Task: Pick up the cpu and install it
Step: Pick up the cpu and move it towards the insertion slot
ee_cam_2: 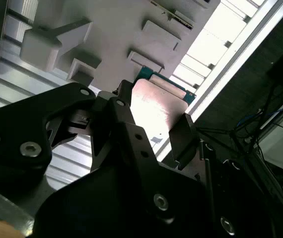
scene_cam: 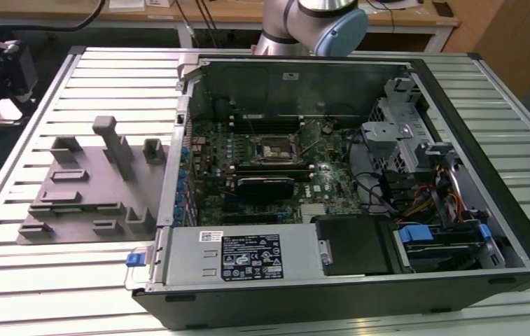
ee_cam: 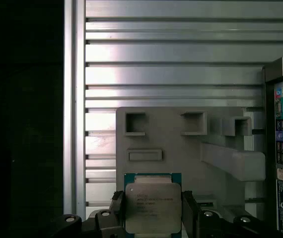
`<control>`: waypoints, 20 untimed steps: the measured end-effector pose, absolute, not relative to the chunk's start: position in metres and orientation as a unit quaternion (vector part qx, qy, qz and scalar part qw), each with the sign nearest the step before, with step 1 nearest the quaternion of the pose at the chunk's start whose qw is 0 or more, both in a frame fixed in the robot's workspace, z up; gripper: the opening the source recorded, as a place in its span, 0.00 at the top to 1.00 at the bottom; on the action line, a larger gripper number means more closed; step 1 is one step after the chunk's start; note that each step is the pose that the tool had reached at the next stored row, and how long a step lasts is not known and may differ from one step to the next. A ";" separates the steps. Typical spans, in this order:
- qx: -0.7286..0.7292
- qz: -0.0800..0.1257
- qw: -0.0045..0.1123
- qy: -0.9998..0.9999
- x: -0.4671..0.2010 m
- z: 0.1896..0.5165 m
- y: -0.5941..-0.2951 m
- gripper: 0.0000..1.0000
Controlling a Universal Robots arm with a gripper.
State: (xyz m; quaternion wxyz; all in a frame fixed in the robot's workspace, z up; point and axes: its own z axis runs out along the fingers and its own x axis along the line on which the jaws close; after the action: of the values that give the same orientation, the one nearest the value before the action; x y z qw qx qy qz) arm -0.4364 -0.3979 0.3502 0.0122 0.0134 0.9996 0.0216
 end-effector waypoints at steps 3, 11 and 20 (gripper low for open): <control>0.013 0.022 0.012 1.000 -0.436 0.358 -0.398 0.46; 0.013 0.022 0.012 1.000 -0.436 0.377 -0.397 0.46; 0.013 0.022 0.012 1.000 -0.436 0.386 -0.397 0.46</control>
State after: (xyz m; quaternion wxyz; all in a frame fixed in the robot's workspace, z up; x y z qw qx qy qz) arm -0.4364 -0.3968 0.3859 0.0123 0.0134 0.9996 0.0216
